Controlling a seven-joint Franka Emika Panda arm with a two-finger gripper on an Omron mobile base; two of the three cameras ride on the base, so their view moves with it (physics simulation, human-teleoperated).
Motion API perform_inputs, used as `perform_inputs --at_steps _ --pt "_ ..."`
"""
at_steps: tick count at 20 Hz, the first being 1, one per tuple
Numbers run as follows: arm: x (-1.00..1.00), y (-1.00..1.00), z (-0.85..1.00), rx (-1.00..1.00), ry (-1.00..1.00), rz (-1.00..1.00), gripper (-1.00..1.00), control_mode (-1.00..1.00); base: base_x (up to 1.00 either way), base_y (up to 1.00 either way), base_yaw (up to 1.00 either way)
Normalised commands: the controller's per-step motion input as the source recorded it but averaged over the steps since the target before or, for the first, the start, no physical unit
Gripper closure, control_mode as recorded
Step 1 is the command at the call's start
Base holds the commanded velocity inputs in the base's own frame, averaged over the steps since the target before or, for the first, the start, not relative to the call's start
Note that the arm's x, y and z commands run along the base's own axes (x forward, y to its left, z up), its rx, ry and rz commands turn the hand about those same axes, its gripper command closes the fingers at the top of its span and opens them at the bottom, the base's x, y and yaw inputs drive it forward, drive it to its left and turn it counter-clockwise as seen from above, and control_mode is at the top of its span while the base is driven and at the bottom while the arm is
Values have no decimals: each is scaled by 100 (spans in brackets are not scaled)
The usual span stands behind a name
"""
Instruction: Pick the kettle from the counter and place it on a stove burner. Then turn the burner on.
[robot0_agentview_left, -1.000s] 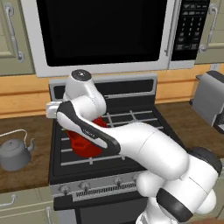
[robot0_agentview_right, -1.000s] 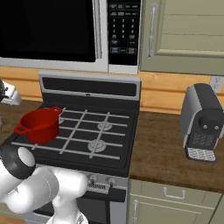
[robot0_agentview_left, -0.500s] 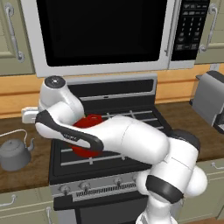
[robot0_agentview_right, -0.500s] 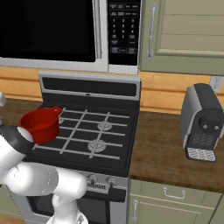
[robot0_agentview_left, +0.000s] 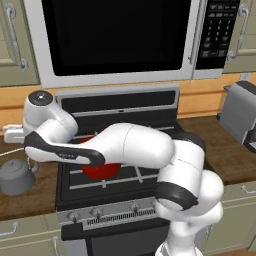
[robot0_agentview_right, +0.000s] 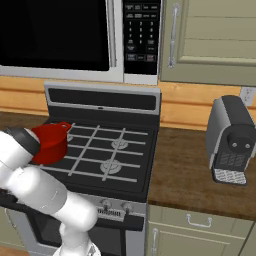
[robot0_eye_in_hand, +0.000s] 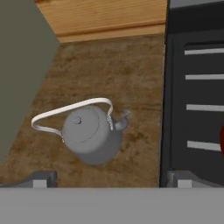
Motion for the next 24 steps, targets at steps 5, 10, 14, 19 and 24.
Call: perform_inputs --at_steps 5,10,14,19,24 --pt "41 35 -14 7 0 0 -100 -100 0 0 0" --pt "30 7 -13 9 0 -11 -100 -100 0 0 0" --pt "0 0 -2 1 3 -13 -100 -100 0 0 0" --pt "0 0 -19 0 9 -15 -100 -100 0 0 0" --pt "0 0 -54 0 8 -15 -100 -100 0 0 0"
